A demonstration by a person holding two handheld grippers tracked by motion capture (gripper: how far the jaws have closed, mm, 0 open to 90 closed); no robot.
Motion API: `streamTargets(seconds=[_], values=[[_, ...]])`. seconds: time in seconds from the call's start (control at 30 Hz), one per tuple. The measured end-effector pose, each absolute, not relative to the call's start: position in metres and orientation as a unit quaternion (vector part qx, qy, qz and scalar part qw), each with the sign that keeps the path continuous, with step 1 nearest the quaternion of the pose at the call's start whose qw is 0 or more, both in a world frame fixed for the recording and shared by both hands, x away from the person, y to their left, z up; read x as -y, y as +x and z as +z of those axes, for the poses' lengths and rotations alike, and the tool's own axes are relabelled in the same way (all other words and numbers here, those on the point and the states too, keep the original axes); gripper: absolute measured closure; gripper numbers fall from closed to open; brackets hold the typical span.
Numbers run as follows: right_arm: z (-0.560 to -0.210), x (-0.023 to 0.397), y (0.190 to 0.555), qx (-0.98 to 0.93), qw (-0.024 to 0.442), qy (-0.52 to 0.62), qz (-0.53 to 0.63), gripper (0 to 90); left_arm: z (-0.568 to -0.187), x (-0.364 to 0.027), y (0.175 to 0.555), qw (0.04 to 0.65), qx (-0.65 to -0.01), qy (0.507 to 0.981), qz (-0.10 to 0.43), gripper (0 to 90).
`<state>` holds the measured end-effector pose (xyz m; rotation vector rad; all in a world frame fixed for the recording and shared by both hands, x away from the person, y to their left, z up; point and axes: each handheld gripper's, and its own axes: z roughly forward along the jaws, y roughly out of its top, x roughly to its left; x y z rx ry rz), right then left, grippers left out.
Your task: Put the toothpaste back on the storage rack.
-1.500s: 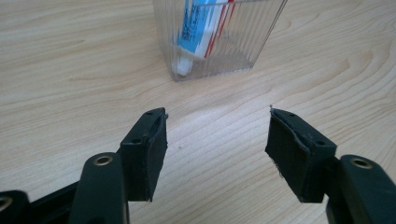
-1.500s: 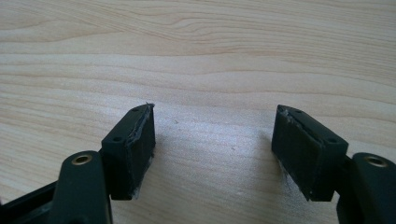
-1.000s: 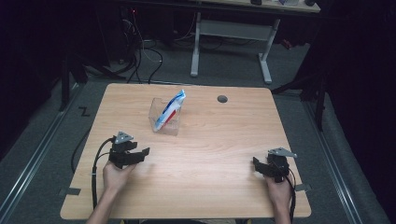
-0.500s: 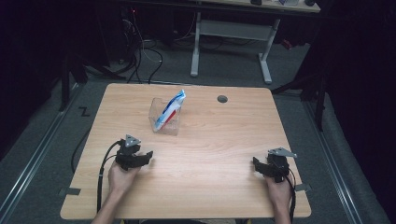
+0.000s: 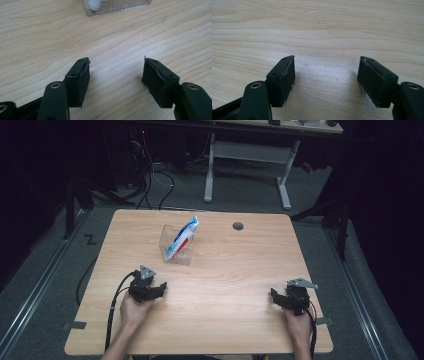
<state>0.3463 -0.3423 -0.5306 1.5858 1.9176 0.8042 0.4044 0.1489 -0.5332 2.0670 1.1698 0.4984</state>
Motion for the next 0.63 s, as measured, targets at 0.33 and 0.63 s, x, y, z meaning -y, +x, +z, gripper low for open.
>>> streamTargets(seconds=[0.33,0.63], values=[[-0.5307,0.3422,0.3463,-0.708,0.26,0.585,0.297,30.5,-0.5359,-0.147,0.4049,0.36,-0.451,0.792,0.201,37.5],[-0.5307,0.3423,0.3463,-0.708,0.26,0.585,0.297,30.5,-0.5359,-0.1471,0.405,0.36,-0.45,0.793,0.199,36.7]])
